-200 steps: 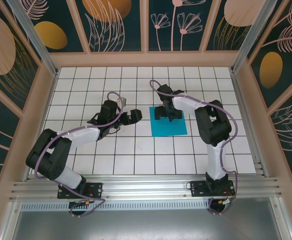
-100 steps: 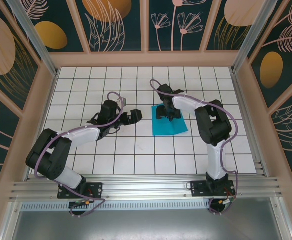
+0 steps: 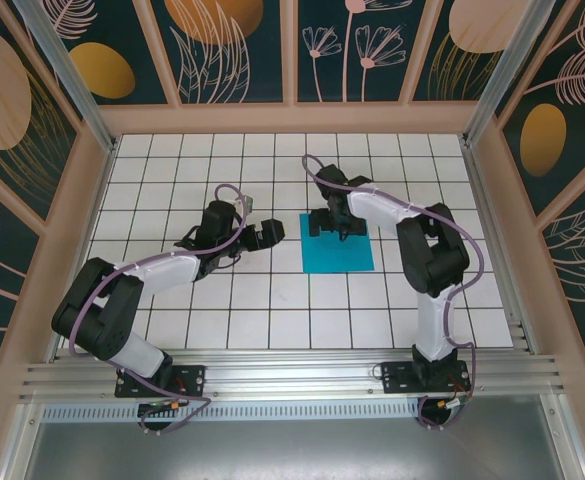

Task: Fold a paper plane with a square sheet of paper (pick it up from the middle)
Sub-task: Fold the square sheet of paper in half at the center of the table.

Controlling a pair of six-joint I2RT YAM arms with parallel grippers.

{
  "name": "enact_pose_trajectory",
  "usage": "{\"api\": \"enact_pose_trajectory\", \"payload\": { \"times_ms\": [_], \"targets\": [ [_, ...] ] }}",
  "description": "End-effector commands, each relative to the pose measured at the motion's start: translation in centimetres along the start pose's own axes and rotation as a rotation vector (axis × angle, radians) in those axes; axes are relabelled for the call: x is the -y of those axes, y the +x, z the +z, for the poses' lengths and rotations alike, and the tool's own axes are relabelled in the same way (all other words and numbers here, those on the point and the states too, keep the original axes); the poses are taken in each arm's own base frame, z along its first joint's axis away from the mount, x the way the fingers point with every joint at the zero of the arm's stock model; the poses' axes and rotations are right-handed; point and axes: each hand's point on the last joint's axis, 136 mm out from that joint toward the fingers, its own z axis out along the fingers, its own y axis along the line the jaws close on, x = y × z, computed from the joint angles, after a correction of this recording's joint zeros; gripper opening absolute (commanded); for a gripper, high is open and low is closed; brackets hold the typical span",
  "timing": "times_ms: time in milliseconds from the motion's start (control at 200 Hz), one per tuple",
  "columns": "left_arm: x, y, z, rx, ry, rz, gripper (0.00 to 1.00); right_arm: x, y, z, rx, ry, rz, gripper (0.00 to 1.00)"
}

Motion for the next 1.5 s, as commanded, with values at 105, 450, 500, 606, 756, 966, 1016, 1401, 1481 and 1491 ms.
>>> {"api": "enact_pose_trajectory", "payload": {
  "times_ms": [105,450,500,606,756,966,1016,1401,1481,1491],
  "targets": [
    [0.6,-0.6,-0.2,0.011,0.007,0.015,0.99,0.5,2.0,-0.1,-0.04,0.017,0.04,0.99],
    [0.5,-0.5,-0.3,0.007,0.004,0.014,0.99,0.0,4.5,3.8,-0.118,0.034,0.021,0.99],
    [0.5,-0.4,-0.2,0.005,0.003,0.013,0.99,0.3,5.0,4.3,-0.131,0.047,0.022,0.99],
    [0.6,-0.5,-0.2,0.006,0.005,0.016,0.99,0.6,5.5,4.6,-0.142,0.063,0.019,0.95],
    [0.6,-0.6,-0.1,0.005,0.005,0.018,0.99,0.5,4.4,3.6,-0.101,0.058,0.022,0.88],
    [0.6,-0.6,-0.2,0.006,0.003,0.014,0.99,-0.4,1.9,0.5,-0.014,0.017,0.025,0.77],
    [0.5,-0.6,-0.2,0.006,0.0,0.013,0.99,-0.8,1.3,-0.4,0.012,-0.004,0.03,0.73],
    [0.0,-3.2,-3.3,0.177,-0.089,0.02,0.99,-2.7,-1.2,-4.9,0.129,-0.158,0.065,0.47],
    [-0.1,-3.4,-3.9,0.201,-0.099,0.014,0.98,-4.3,-1.7,-6.5,0.153,-0.263,0.068,0.46],
    [-0.1,-3.5,-3.9,0.204,-0.098,0.014,0.99,-4.5,-1.8,-6.8,0.16,-0.278,0.069,0.46]
  ]
}}
